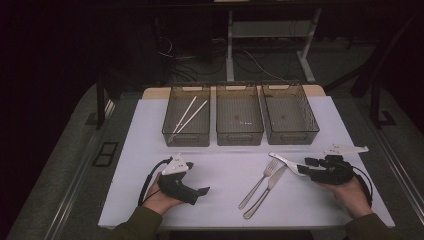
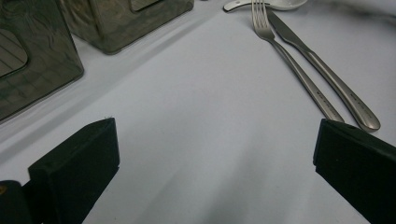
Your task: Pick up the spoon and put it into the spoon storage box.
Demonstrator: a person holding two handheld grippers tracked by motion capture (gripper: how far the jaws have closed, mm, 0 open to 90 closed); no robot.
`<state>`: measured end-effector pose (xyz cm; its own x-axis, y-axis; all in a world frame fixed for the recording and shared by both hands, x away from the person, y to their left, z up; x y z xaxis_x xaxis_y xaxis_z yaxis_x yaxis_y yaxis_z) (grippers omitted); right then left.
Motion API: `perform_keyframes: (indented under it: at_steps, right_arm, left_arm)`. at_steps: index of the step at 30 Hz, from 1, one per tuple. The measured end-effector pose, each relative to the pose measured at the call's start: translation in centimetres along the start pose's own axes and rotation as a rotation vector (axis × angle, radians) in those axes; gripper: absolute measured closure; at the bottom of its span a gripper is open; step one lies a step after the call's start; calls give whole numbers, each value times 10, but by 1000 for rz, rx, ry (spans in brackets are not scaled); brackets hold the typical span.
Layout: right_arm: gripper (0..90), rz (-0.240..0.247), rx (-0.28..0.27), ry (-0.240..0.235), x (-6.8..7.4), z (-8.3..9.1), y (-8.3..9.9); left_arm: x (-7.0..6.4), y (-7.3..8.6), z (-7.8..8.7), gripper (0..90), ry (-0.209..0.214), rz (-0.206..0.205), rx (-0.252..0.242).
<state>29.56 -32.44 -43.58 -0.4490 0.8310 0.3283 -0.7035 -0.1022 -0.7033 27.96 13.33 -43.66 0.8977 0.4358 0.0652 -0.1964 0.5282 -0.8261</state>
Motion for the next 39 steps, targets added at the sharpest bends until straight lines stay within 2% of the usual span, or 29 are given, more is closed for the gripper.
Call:
perform_keyframes:
  at_steps: [13, 21, 39]
  right_arm:
    - [494, -25, 43, 6, -16, -9, -3]
    - [494, -20, 90, 11, -15, -13, 0]
    - [522, -5, 141, 16, -13, -18, 3]
  left_arm:
    - [1, 1, 0, 0, 1, 8, 1]
    - [2, 2, 1, 0, 2, 10, 1]
    - [2, 2, 1, 0, 2, 14, 0]
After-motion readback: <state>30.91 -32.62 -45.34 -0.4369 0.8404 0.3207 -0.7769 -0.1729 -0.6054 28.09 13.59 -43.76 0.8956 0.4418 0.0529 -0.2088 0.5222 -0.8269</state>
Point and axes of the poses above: each handheld gripper's, and its own axes: z roughly backward along the jaws, y roughly out of its underside, x roughly to its left, the point moved 1 cm from there along -z, roughly forward along the jaws, and after that the axes turned 12 degrees about -z, right-handed, at the moved point
